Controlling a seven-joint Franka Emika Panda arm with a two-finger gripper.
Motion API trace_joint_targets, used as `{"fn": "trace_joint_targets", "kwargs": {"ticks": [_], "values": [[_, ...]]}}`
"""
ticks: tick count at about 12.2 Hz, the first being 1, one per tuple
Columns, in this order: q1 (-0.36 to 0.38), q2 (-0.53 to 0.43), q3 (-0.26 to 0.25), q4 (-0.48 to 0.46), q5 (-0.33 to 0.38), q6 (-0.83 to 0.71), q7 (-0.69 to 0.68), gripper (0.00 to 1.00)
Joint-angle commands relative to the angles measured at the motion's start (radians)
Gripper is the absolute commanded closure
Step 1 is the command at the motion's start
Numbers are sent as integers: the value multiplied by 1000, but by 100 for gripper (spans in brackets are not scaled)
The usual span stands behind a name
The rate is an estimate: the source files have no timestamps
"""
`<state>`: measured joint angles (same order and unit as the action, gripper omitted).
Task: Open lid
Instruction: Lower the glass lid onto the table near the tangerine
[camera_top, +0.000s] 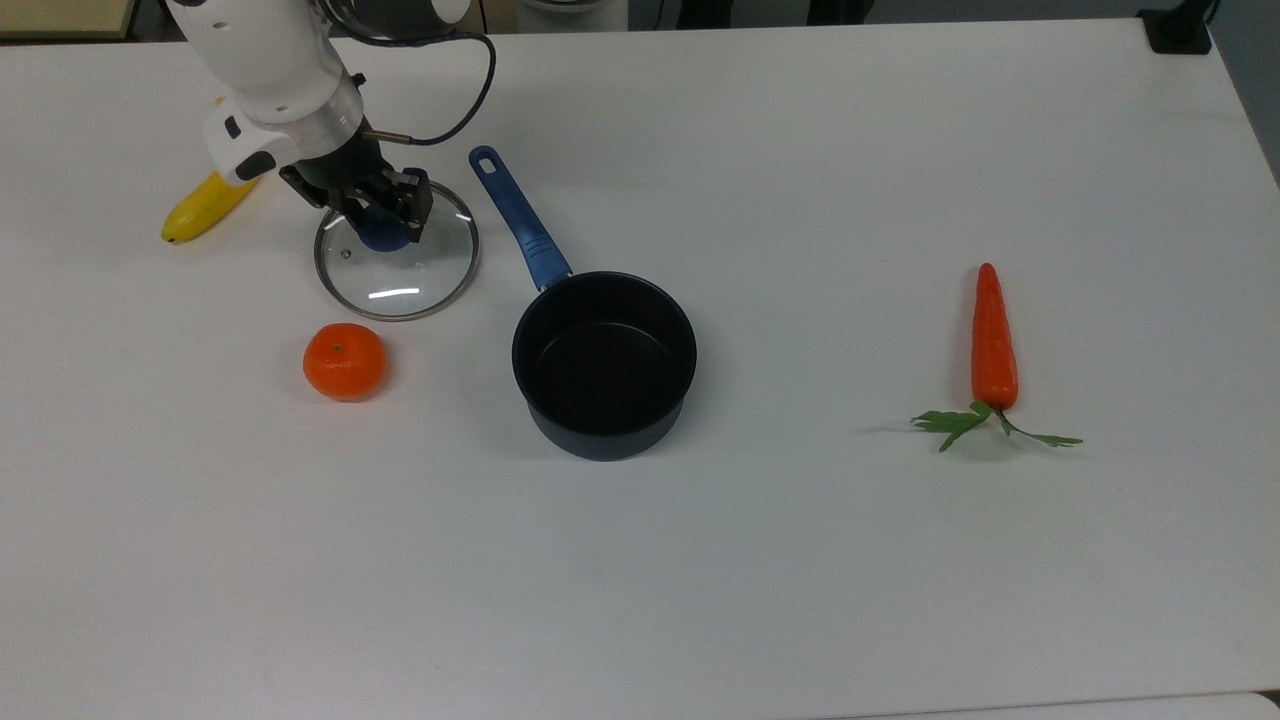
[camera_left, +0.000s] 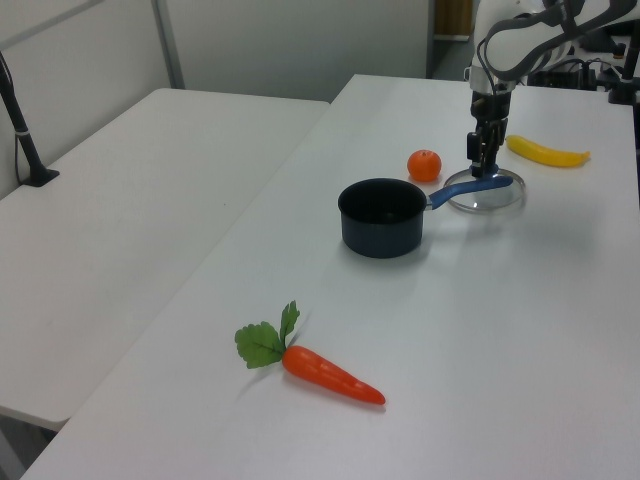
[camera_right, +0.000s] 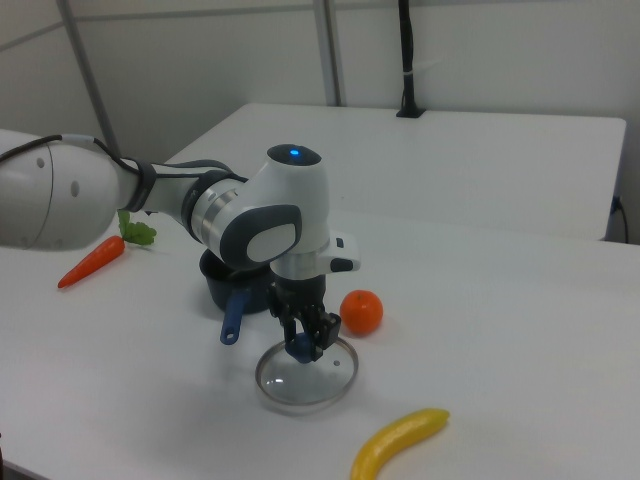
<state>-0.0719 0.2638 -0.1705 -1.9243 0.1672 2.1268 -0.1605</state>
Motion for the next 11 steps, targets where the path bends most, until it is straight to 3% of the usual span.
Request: {"fn": "trace_joint_targets", "kwargs": {"ticks": [1,2,9,10,11], "values": [[17,-1,-10,-38,-8,30,-20,59],[18,5,-10,-38,-17,27,-20,48],[21,8,-10,-28,-77,-30,-14,21],[21,2,-10,-27,-77,-37,-7,5],[21,-17,-10,-18,-81,-53,-5,0]]}}
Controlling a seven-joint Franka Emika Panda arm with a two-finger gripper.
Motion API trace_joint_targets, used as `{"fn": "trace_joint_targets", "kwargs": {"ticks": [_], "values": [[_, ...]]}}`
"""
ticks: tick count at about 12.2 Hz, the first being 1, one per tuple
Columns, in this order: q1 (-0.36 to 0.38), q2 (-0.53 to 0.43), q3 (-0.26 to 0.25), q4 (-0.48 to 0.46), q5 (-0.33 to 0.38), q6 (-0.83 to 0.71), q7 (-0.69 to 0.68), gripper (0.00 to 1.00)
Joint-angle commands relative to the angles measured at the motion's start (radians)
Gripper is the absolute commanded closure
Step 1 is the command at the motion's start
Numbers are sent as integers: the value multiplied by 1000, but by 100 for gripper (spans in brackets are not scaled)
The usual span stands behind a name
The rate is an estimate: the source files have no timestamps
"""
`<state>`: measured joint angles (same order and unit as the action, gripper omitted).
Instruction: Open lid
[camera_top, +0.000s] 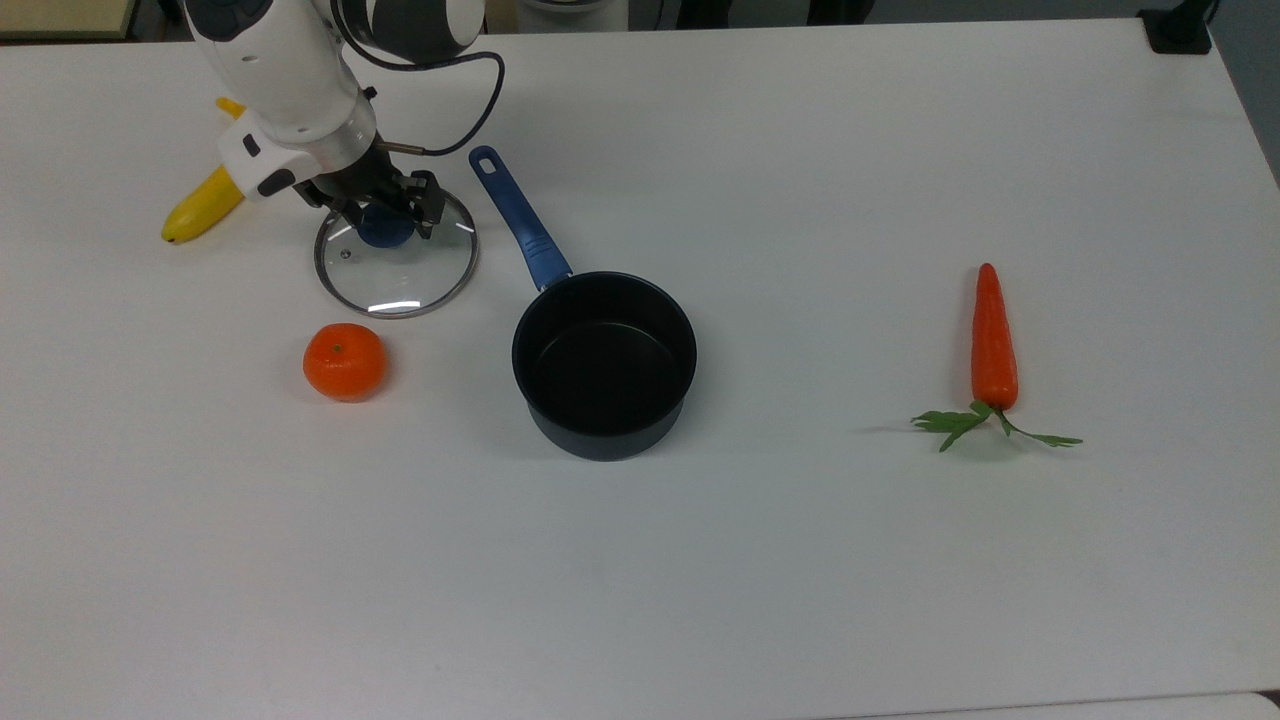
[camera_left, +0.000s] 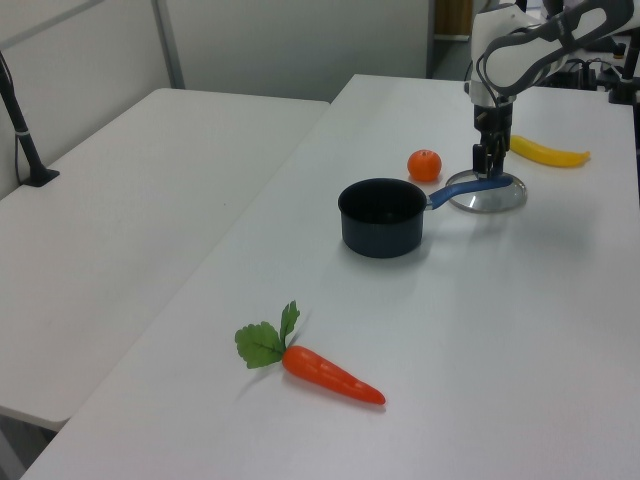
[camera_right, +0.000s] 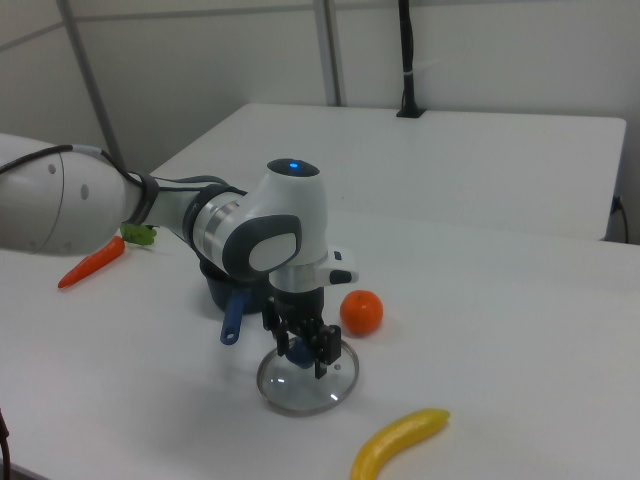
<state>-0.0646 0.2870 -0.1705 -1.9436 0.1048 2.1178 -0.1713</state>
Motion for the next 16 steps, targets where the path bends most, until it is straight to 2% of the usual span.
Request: {"fn": "trace_joint_targets", "kwargs": {"ticks": [1,4,6,8,9,11,16], "values": [[12,-58,-12,38,-19,-92,19,0],[12,-60,-11,226,-40,-276,113,0],[12,-94,31,305,-74,-393,198,0],[14,-147,138,310,-161,-415,285,0],[20,-169,161,310,-163,-474,286,0],[87,-215,161,310,-162,-553,288,0],[101,-224,149,310,-163,-561,268,0]]}}
